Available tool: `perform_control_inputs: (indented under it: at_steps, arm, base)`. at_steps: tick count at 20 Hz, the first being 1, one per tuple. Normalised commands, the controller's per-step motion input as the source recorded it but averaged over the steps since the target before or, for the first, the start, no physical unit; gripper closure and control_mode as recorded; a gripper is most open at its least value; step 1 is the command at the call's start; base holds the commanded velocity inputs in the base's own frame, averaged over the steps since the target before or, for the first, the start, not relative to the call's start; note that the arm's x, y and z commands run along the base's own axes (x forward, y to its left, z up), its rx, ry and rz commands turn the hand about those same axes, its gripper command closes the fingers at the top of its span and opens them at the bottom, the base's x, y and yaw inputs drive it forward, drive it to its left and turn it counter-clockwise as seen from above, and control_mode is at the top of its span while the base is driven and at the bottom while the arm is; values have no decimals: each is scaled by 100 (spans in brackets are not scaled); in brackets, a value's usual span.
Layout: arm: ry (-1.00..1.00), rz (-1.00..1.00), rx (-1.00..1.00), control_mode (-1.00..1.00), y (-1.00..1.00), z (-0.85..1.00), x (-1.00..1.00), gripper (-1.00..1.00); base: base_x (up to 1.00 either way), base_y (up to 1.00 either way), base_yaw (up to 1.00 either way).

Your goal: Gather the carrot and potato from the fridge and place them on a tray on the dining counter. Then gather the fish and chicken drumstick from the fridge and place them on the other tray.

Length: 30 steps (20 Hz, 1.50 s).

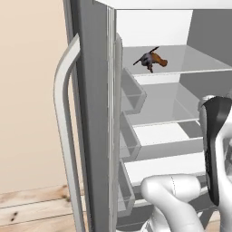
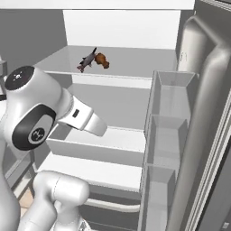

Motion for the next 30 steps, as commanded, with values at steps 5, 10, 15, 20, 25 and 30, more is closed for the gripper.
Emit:
perform_control_inputs:
  at_steps: [5, 10, 15, 20, 25, 30]
  arm:
    - [0, 0, 0, 100, 0, 0, 0, -100]
    - [-5, 14, 0, -100, 2, 15, 2, -100]
    - [-4, 38, -1, -100, 45, 50, 8, -100]
    - [-11, 34, 0, -100, 32, 80, 13, -100]
    - [-12, 24, 0, -100, 16, 88, 36, -100]
    - [-5, 8, -1, -100, 29, 31, 77, -100]
  base:
    - [28, -1, 1]
    - [12, -2, 3]
    - [0, 0, 0]
    - [0, 0, 0]
    - [0, 0, 0]
    - [0, 0, 0]
